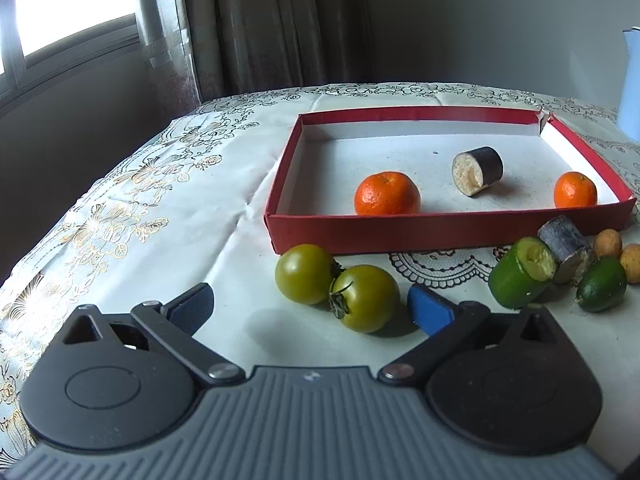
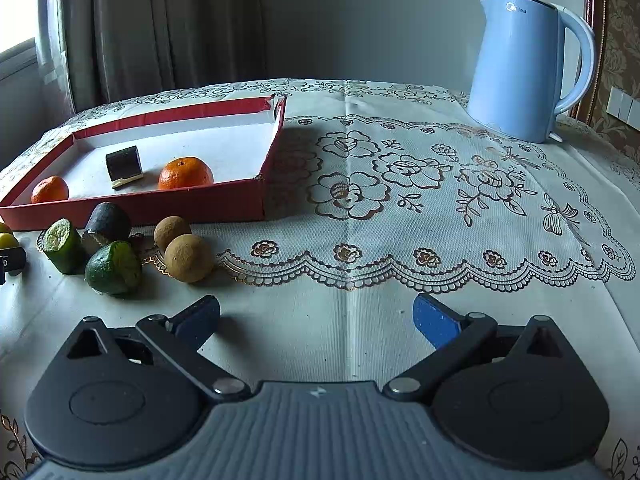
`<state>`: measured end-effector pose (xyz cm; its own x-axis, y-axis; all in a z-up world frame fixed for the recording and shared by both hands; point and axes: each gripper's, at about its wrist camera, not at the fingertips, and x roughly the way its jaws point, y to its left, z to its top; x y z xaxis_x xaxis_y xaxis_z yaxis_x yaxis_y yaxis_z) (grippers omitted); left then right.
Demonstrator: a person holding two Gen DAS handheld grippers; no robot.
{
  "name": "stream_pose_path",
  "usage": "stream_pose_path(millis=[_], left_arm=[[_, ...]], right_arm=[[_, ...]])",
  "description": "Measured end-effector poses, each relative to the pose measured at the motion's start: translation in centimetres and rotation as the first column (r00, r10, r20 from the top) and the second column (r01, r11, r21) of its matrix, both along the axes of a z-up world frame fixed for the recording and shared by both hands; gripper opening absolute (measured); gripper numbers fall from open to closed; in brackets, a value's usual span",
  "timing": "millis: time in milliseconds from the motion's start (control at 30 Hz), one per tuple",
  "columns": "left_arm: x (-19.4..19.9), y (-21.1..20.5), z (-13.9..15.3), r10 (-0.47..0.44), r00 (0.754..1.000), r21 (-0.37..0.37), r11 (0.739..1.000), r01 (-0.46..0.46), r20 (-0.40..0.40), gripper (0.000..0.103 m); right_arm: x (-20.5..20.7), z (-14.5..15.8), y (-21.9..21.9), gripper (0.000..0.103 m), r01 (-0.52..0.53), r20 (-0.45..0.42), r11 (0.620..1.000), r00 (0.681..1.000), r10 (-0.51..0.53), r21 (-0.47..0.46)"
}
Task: Organize fruits
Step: 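Move the left gripper to a green tomato and close on it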
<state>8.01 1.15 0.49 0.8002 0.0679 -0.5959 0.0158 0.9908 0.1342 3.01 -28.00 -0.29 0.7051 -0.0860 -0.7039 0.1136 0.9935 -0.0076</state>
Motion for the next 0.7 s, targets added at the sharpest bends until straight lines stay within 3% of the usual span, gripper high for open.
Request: stream_pose_path(millis=[200,333,467,500,700], left_arm=[[-0.1,0.3,-0.1,-0.025,1.0,-0.039,0.999,0.025,-0.002,0.081],[-0.5,0.3,-0.1,-0.065,0.998,-0.064,0.996,0.065,0.01,0.063],[-0.8,0.2,-0.1,-0.075,0.997,-0.065,0.995,0.076,0.021,0.054],[-1.0,0.2,-0.1,-0.088,0.996,-0.074,0.993,0.09,0.024,0.045],[-1.3,0.0,-0.1,-0.113,0.993,-0.075,0.991,0.115,0.032,0.035]], right_arm=[[0.0,0.0,0.0,0.103,0.001,0.003,1.0,1.0,-0.001,0.005],[0.0,0.0,-0.1,0.103,0.001,0.006,1.0,1.0,-0.001,0.013],[-0.1,0.1,-0.2,0.103,0.002,0.01,1.0,1.0,-0.003,0.02],[-0.1,0.1,-0.2,0.103,0.003,0.011,1.0,1.0,-0.003,0.022],[-0.1,0.1,-0.2,0.103,0.003,0.013,1.0,1.0,-0.004,0.026]])
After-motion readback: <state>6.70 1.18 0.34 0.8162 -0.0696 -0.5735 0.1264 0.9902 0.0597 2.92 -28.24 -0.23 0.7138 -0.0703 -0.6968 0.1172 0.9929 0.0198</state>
